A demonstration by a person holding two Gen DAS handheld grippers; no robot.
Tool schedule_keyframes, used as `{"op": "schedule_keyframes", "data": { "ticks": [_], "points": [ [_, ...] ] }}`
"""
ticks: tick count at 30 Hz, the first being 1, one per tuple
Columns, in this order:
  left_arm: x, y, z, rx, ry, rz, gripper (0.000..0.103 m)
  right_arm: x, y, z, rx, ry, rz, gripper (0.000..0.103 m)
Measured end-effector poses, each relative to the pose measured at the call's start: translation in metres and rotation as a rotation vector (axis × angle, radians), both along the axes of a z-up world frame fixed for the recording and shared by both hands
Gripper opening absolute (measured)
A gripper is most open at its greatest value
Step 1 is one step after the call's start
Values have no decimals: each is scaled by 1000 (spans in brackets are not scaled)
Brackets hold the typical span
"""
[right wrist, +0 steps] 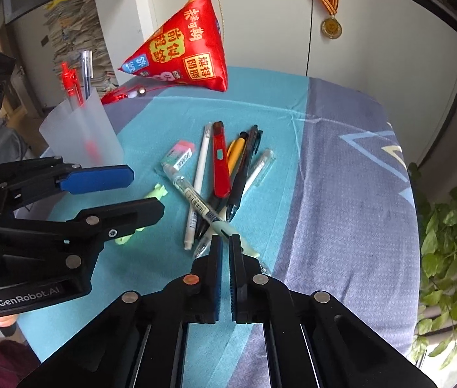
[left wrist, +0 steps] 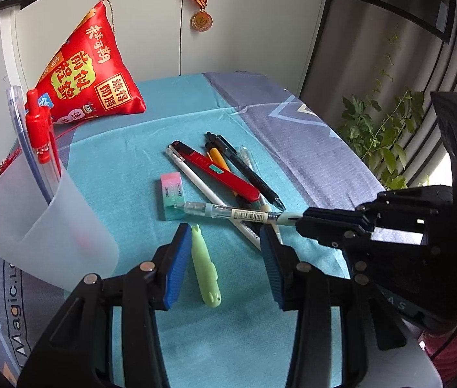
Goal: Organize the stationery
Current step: 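Grasp the clear pen with the right gripper while the left grasps the green highlighter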
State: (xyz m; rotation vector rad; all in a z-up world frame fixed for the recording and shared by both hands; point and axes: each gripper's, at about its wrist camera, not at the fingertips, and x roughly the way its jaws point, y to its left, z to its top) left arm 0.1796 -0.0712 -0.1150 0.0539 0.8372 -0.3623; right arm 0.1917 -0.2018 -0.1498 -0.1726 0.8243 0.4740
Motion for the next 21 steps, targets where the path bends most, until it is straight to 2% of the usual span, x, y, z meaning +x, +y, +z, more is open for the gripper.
{"op": "schedule_keyframes", "data": {
  "ticks": [2,4,6,8,10,11,12,15,21],
  "points": [
    [-1,0,0,4,-1,-1,41,3,2,1,-17,-3,11,3],
    [-1,0,-1,7,-1,4,41,6,6,-1,-37,0,50,11],
    [0,1,-2,9,4,7,41,11,10,-3,-45,13,85,31],
    [1,3,-3,12,9,14,41,13,12,-4,-53,4,95,41],
    [3,4,-5,14,18,24,41,14,13,-5,-56,-7,101,41],
    [3,4,-5,12,22,28,41,14,14,-6,-66,-12,96,34],
    [3,5,-6,11,25,29,41,13,15,-5,-85,-21,85,22],
    [2,6,-11,31,31,29,41,13,9,-5,-81,-6,60,5],
    [5,5,-24,73,59,32,43,16,-6,-5,-22,3,29,3]
  ]
}}
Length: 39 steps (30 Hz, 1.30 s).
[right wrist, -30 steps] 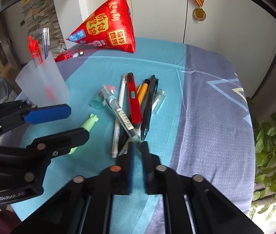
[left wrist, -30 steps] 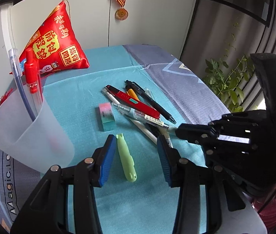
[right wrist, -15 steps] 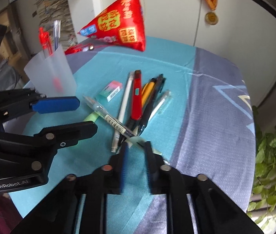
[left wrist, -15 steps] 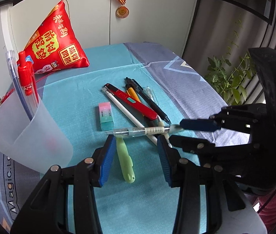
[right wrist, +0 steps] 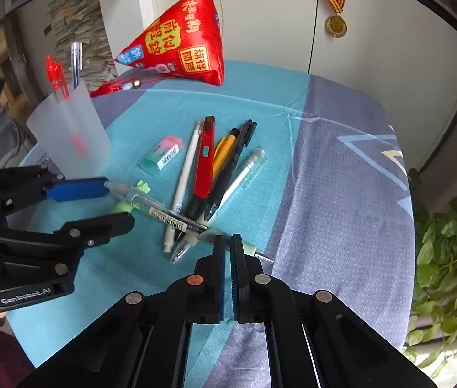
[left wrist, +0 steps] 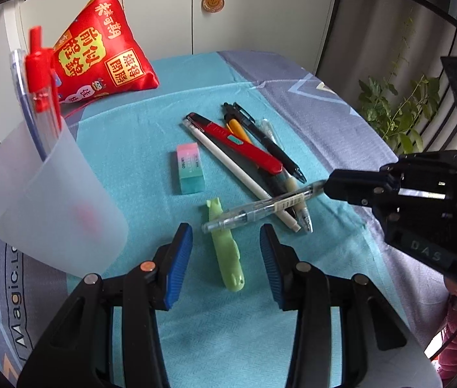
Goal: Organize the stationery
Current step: 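Grasp the clear pen with the right gripper while the left grasps the green highlighter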
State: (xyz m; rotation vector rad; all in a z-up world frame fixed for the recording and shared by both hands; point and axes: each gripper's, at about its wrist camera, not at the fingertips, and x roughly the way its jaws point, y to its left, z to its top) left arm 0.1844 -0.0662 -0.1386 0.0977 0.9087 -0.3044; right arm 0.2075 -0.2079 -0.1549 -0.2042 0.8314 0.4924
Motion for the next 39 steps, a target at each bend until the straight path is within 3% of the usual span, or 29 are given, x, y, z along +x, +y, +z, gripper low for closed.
{"op": "schedule_keyframes", "data": {
  "ticks": [4,7,9,10,11,12,16,21,25,32,36,39],
  "points": [
    [2,-4,-7,38,9,-7,42,1,2,3,-21,-19,35,5],
    [1,-4,-8,46,-1,-11,40,3,8,1,-82,-21,77,16],
    [2,-3,-8,39,-3,-18,24,2,10,0,-122,-39,88,40],
    [2,-3,-8,37,-1,-17,15,1,11,0,-133,-50,101,48],
    [4,-2,-7,29,6,-16,13,0,12,0,-141,-58,124,57],
    [6,-1,-7,15,18,-14,13,0,13,-1,-147,-59,147,58],
    [13,2,-5,-19,46,1,11,4,24,-2,-180,-53,204,58],
    [9,1,-4,-11,52,-1,11,3,38,2,-227,-42,238,13],
    [4,4,-3,-25,72,-9,11,-7,41,1,-249,-8,233,12],
    [-25,12,3,-40,65,-41,11,-32,11,0,-71,183,108,12],
    [-40,17,5,-51,65,-49,11,-57,-10,-8,-23,275,-21,12],
    [-52,21,7,-63,58,-53,11,-76,-18,-10,-10,304,-53,12]
  ]
}}
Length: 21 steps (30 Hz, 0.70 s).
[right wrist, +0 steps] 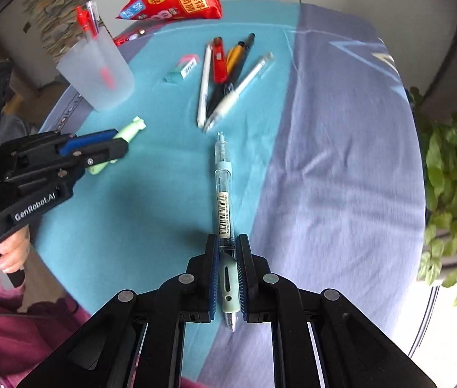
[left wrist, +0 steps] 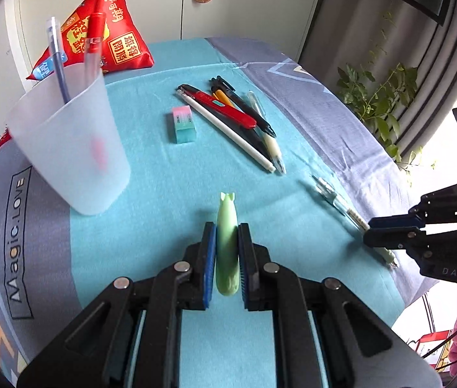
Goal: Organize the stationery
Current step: 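Grasp the clear pen with the right gripper while the left grasps the green highlighter, then carry the clear pen and green highlighter toward the frosted cup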
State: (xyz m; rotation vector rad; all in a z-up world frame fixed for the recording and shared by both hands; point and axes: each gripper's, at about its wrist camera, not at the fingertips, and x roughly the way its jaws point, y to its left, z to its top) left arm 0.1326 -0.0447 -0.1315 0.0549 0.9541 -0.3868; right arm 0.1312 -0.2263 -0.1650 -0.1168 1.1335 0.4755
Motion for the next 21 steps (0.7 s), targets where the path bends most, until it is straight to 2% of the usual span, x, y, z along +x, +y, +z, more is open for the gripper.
{"op": "schedule_keyframes", "data": {
  "ticks": [5,8,10,12,15,21],
  "points": [
    [-13,6,8,-19,-20,0,11,-25,14,0,-105,-55,42,12],
    [-21,11,13,-29,-35,3,11,-22,24,6,-136,-101,55,12],
    [-26,14,16,-32,-43,6,11,-14,30,8,-140,-118,65,20],
    [-31,18,19,-35,-53,10,11,-7,33,7,-157,-128,59,37],
    [-36,24,22,-39,-64,19,11,7,39,7,-187,-133,49,38],
    [-36,32,23,-44,-68,31,11,32,46,2,-165,-85,37,38]
  ]
}}
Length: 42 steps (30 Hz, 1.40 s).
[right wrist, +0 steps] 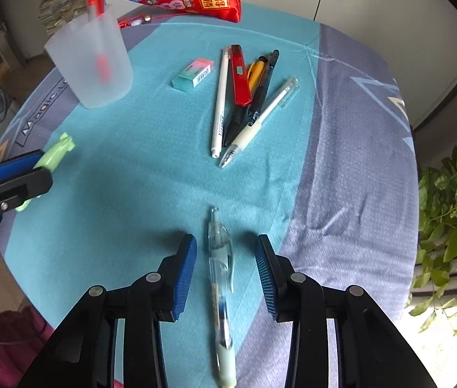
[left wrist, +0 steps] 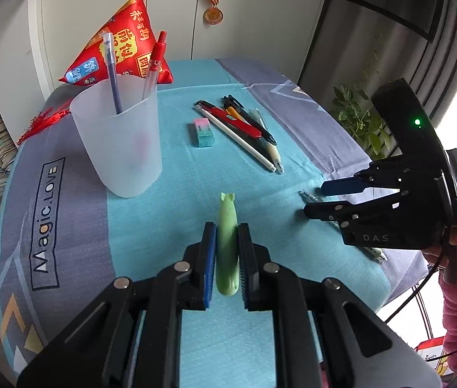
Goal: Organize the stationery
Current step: 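Carry the clear pen and green highlighter toward the frosted cup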
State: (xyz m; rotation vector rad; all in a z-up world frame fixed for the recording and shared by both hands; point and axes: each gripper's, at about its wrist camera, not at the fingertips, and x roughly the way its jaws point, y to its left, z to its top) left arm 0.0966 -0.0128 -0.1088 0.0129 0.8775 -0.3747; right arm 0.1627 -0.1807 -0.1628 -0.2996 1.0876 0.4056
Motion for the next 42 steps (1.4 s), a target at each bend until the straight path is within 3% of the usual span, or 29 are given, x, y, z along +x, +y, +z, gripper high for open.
{"op": "schedule_keyframes", "data": {
  "ticks": [1,3,7,13,22,27,33,42],
  "points": [
    [1,0,0,-1,1,0,11,3,2,0,2,2,-2,38],
    [1,1,0,-4,2,0,11,5,5,1,18,-3,4,16],
    [1,3,0,-11,1,5,11,1,13,4,-6,-25,-7,16],
    [-6,10,9,-24,-23,18,11,-15,-2,44,158,-110,-83,16],
    [-19,34,39,-39,-101,71,11,-48,11,103,273,-314,-74,16],
    [-17,53,66,-38,-169,117,11,-67,22,126,328,-376,-61,16],
    [14,68,89,-54,-214,158,11,-71,35,150,369,-414,-38,16],
    [64,66,79,-44,-154,163,11,-67,48,172,384,-459,-33,16]
  ]
}}
